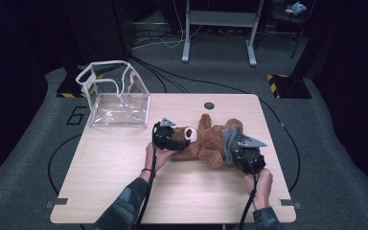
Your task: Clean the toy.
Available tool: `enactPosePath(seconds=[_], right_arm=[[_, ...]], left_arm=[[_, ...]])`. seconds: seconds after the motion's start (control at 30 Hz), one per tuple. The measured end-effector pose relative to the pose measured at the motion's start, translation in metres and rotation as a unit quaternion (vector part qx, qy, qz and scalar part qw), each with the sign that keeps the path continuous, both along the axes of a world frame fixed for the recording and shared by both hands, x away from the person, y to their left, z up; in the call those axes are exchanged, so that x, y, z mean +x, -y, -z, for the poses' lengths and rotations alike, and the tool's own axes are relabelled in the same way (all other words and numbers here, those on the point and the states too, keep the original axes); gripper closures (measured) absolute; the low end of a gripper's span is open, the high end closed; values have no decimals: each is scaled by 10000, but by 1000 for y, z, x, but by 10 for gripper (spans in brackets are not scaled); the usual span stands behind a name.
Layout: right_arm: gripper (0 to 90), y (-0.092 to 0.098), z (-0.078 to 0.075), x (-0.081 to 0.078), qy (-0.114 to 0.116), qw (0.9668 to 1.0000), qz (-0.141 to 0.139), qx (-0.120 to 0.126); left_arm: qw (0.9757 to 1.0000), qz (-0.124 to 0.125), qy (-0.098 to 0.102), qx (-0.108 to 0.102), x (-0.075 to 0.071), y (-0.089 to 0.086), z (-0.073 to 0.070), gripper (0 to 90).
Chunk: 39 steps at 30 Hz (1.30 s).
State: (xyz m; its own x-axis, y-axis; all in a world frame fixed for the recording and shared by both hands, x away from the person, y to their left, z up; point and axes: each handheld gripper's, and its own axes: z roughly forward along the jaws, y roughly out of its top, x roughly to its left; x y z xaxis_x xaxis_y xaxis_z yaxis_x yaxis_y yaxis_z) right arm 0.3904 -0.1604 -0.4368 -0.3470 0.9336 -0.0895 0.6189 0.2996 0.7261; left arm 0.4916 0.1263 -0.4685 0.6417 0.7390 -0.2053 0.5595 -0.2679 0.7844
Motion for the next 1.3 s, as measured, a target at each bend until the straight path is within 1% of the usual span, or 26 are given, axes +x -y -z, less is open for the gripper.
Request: enactPosePath(seconds=[0.03, 0.07, 0.13, 0.2, 0.23, 0.27, 0.4, 0.43, 0.47, 0.53, 0.6, 0.7, 0.73, 0.77, 0.83, 0.87, 0.93, 0.97, 1.0, 1.03, 1.1, 1.13, 1.17, 1.23, 1.27, 1.3], right_arm=[[694, 0, 0, 0, 0, 10000, 0, 0], [694, -7, -1, -1, -43, 9999, -92, 30], [693, -32, 0, 1, -50, 9991, -426, -27], [693, -37, 1, 2, -61, 9989, -467, -50], [694, -41, 4, 6, -115, 9990, -406, -144], [694, -41, 4, 6, -115, 9990, -406, -144], [697, -23, 8, 11, -122, 9997, -189, -134], [698, -16, 9, 12, -136, 9998, -89, -121], [698, 2, 11, 12, -167, 9996, 167, -144], [698, 14, 13, 12, -212, 9991, 346, -91], [698, 18, 14, 12, -220, 9990, 383, -20], [699, 10, 15, 7, -202, 9997, 146, 64], [699, 10, 15, 7, -202, 9997, 146, 64], [699, -5, 14, 7, -185, 9998, -36, 84], [699, -11, 14, 8, -195, 9997, -85, 128], [699, -17, 14, 9, -197, 9995, -215, 152], [699, -31, 14, 11, -224, 9990, -333, 191], [701, -39, 16, 12, -230, 9978, -544, 295], [701, -39, 16, 12, -230, 9978, -544, 295], [702, -46, 17, 11, -280, 9960, -758, 390], [704, -49, 18, 10, -317, 9956, -775, 410], [704, -52, 19, 9, -333, 9948, -871, 398], [705, -55, 20, 7, -355, 9946, -880, 418], [706, -57, 21, 3, -417, 9925, -1057, 442], [706, -58, 21, 1, -458, 9919, -1080, 477], [706, -58, 21, -1, -539, 9903, -1186, 480]], left_arm=[[10000, 0, 0, 0, 0, 0, 0, 164], [10000, 4, 1, 1, 0, 0, 0, 164], [10000, 6, -1, 5, 0, 0, 0, 164], [10000, 5, -3, 7, 0, 0, 0, 164], [10000, 14, 0, 14, 0, 0, 0, 164], [10000, 14, 0, 14, 0, 0, 0, 164], [10000, 10, -3, 10, 0, 0, 0, 164], [10000, 14, -8, 8, 0, 0, 0, 164], [10000, 8, 2, 12, 0, 1, 0, 164], [10000, 10, 1, 16, 0, 1, 0, 164], [10000, 9, -15, 5, 0, 1, 0, 164], [10000, 2, -23, 13, 0, 1, 0, 164], [10000, 0, -25, 20, 0, 1, 0, 164], [10000, 3, -22, 38, 0, 1, -1, 164], [10000, -2, -26, 38, 0, 1, -1, 164], [10000, -6, -26, 38, 0, 1, -1, 164], [10000, -2, -36, 39, 1, 1, 0, 164], [10000, -4, -36, 41, 0, 1, 0, 164], [10000, -4, -36, 41, 0, 1, 0, 165], [10000, 1, -30, 42, 0, 1, 0, 165], [10000, 11, -31, 51, 0, 1, 0, 165], [10000, 16, -30, 58, 0, 1, 0, 164], [10000, 17, -31, 56, 0, 1, 0, 164], [10000, 15, -29, 53, 0, 1, 0, 164], [10000, 13, -29, 46, 0, 1, 0, 164], [10000, 8, -38, 30, 0, 1, 0, 164]])
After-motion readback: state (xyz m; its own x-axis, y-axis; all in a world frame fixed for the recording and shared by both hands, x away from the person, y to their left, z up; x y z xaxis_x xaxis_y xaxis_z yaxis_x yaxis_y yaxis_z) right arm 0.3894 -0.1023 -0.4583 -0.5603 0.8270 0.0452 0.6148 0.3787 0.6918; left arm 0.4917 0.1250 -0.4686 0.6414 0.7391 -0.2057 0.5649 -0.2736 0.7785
